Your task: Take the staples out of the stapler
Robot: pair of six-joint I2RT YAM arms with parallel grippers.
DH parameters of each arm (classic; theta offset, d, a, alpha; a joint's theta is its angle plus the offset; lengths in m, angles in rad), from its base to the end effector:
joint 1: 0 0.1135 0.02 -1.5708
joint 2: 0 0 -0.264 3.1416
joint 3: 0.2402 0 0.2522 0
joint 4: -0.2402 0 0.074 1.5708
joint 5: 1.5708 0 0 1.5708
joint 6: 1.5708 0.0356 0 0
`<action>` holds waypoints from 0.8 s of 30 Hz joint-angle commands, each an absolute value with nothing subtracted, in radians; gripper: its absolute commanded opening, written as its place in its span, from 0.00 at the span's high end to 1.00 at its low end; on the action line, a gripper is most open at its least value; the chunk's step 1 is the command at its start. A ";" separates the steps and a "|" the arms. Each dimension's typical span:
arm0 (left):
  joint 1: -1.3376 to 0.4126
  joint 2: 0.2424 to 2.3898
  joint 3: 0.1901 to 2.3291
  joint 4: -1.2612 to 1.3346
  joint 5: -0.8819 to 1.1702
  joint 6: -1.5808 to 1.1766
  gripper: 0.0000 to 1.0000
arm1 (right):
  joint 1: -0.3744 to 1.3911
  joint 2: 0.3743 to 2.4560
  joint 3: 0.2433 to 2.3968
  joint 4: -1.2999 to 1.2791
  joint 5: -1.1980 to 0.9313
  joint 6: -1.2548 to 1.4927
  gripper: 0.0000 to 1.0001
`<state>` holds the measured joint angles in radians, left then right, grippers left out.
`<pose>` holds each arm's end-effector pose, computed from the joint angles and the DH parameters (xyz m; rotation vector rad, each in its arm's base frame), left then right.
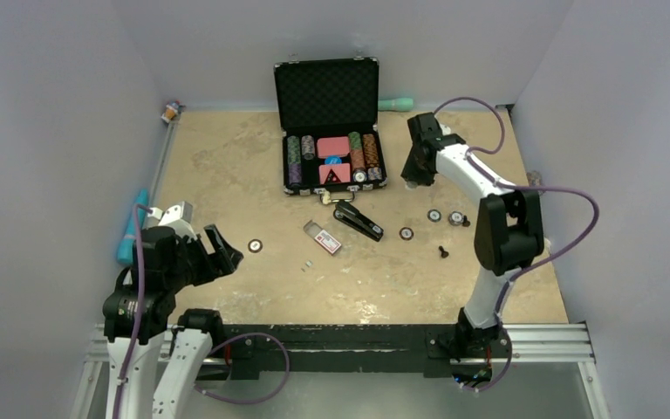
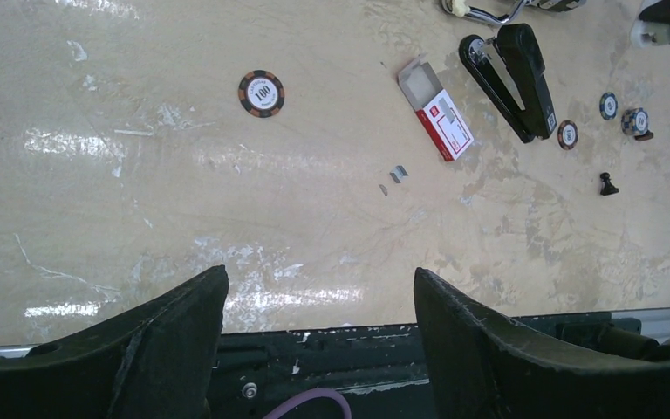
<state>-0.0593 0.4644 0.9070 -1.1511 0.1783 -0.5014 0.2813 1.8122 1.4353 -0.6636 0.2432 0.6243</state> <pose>0.0619 -0.0100 0.3199 -0.4144 2.2778 -0.4931 0.3750 0.0994 0.2418 0.5210 2.5097 0.0228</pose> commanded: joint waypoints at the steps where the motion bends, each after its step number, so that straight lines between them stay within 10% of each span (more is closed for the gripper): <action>1: -0.060 0.462 0.899 -1.131 0.190 -0.471 0.19 | 0.240 1.895 1.597 -0.611 0.251 0.559 1.00; 24: -0.058 0.438 0.894 -1.128 0.189 -0.476 0.20 | 0.035 2.230 1.857 -0.677 0.212 0.497 0.92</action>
